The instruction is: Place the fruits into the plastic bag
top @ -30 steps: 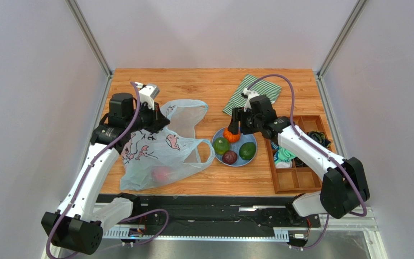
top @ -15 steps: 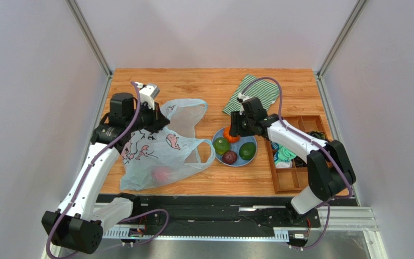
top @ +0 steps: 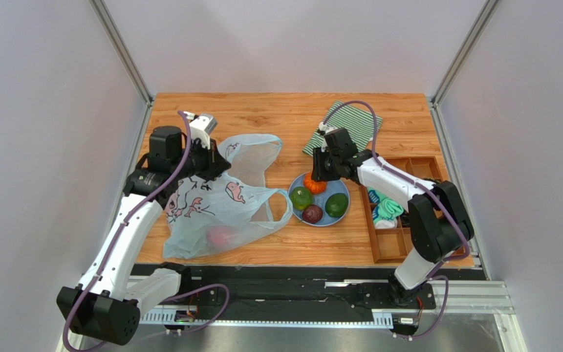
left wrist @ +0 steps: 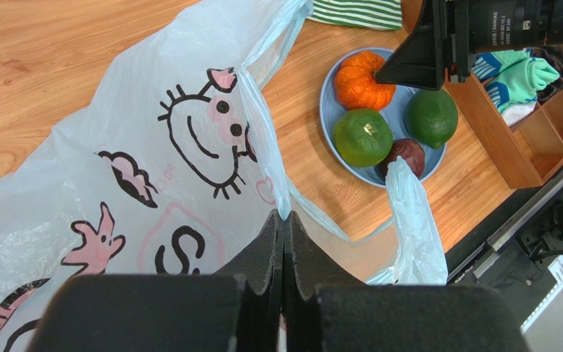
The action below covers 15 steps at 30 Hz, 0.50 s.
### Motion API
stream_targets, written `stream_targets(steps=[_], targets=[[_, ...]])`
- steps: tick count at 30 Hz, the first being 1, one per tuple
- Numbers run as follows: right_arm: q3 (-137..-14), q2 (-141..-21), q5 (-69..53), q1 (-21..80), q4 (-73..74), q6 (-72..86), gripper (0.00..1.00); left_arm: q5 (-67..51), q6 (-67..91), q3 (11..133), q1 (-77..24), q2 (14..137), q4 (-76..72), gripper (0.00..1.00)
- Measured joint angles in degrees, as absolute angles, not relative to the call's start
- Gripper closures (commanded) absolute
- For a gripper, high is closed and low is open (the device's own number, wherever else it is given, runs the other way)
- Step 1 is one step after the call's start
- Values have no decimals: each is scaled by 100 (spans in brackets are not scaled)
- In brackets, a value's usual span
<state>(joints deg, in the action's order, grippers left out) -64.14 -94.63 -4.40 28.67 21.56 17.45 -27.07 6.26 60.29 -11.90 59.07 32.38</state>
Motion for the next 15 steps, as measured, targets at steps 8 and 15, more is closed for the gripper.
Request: stream_targets(steps=[8, 15], targets=[[-6425, -9485, -366, 2867, 2176, 1708, 100, -2707, 626, 6029, -1190, 5907, 3240, 100], [-6458, -9485, -314, 2867, 2244, 1708, 100, -2692, 626, 6029, -1190, 5907, 3238, 100]])
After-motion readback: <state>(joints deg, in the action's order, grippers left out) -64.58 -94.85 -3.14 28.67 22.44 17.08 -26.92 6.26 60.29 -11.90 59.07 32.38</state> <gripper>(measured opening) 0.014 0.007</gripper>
